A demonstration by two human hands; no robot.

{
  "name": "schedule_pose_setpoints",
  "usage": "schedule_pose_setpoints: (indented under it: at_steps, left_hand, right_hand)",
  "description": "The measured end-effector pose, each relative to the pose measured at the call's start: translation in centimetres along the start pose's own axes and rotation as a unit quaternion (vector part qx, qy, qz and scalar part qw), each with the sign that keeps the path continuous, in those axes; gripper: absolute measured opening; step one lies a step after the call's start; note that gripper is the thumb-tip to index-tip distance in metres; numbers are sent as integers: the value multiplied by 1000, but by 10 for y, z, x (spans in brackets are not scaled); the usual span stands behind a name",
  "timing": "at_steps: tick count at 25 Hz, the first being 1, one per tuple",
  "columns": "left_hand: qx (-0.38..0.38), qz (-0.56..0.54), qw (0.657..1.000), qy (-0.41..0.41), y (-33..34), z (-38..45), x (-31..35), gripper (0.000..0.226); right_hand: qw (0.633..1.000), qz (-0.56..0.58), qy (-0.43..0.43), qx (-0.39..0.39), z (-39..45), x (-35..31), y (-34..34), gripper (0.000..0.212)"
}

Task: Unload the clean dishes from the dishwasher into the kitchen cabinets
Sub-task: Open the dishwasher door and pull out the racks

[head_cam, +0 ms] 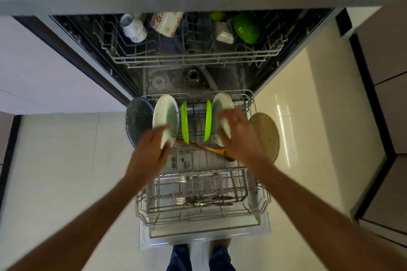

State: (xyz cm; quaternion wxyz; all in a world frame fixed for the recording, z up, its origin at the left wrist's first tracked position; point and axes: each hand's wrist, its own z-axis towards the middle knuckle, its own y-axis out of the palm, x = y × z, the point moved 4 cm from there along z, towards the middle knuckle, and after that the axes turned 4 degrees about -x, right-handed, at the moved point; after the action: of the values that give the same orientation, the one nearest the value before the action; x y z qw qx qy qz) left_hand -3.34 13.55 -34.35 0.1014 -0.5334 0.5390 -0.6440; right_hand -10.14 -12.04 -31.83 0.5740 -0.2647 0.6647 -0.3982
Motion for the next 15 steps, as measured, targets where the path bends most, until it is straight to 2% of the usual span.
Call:
schedule_pose_setpoints:
  at_steps: [2,4,5,7,8,15]
  left_hand:
    - [134,75,987,48,-64,60,16,52]
    - [198,172,964,53,-106,117,19,59]
    - [198,215,955,41,-116,141,14,60]
    - [144,257,955,27,-118,165,-1,63]
    - [126,265,956,29,-112,167,-8,67]
    - [216,232,948,5,-90,126,-4,46]
  right_hand:
    - [988,-90,-38,123,68,-3,-51,42]
    - [973,-183,-16,139,125,8,-78,57]
    - [971,-214,-5,110,143,16,-81,60]
    - [973,-226,-9,50,157,25,-78,59]
    - [975,-218,-11,47,157,28,-75,58]
    - [969,-216,38,116,119,20,-65,72]
